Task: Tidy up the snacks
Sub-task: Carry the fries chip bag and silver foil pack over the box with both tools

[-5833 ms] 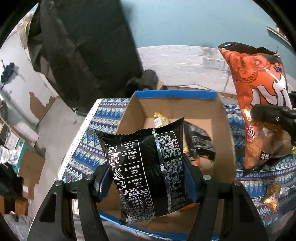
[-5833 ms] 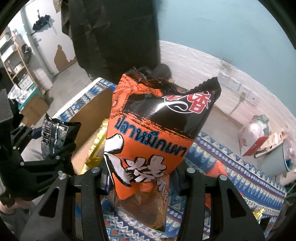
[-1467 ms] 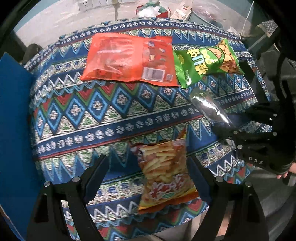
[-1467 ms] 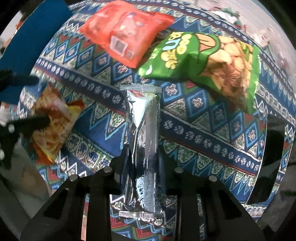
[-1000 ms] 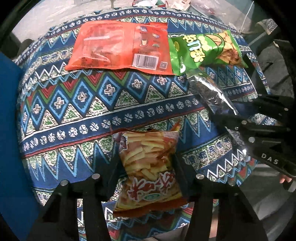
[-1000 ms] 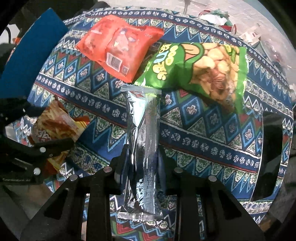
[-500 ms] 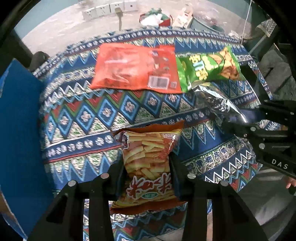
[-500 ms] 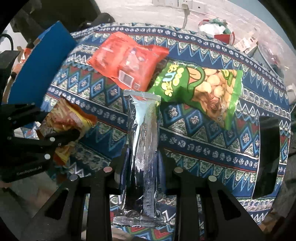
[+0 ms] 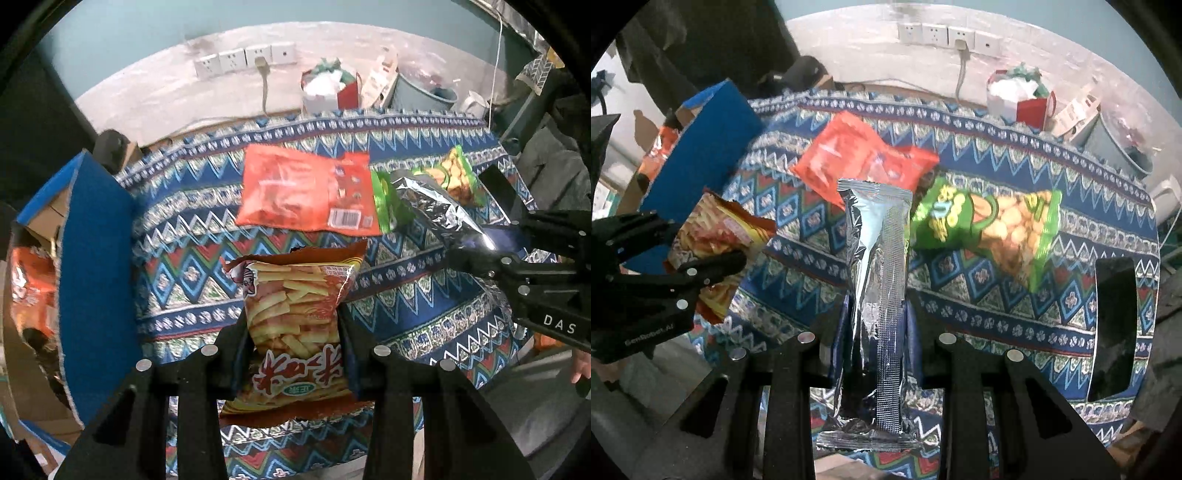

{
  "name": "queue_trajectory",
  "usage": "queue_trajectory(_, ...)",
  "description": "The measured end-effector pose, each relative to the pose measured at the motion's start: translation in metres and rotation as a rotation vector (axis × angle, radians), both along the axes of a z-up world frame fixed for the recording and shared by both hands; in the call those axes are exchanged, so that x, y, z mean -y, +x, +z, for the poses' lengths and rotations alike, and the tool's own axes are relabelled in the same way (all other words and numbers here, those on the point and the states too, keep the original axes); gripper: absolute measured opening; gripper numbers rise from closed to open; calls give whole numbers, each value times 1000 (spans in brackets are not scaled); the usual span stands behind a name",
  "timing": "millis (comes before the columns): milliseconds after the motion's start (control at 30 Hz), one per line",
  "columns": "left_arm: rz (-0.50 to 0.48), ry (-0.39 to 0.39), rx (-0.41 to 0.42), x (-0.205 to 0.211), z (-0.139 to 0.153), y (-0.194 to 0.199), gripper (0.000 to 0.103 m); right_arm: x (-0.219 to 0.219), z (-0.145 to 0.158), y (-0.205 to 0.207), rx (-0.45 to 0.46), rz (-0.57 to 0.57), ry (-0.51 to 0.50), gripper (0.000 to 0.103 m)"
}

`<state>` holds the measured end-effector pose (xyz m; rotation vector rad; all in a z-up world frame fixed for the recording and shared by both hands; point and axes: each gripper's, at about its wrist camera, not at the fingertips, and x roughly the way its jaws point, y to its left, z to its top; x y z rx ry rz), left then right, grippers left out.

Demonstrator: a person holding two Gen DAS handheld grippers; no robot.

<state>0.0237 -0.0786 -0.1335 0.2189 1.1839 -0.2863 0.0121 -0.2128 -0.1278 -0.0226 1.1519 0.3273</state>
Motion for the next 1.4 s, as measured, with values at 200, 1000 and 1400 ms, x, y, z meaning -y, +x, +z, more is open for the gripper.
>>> queue_trajectory(200,10,-11,61,-5,19,-2,42,-7,20,5,59,-6,22,27)
queue_trajectory(1000,124,-20,187,-70,59,2,42,-78,73,35,175,44,98,27)
queue_trajectory(1400,252,-44,225,-139,74,2,42,-136,81,58,170,110,127,27)
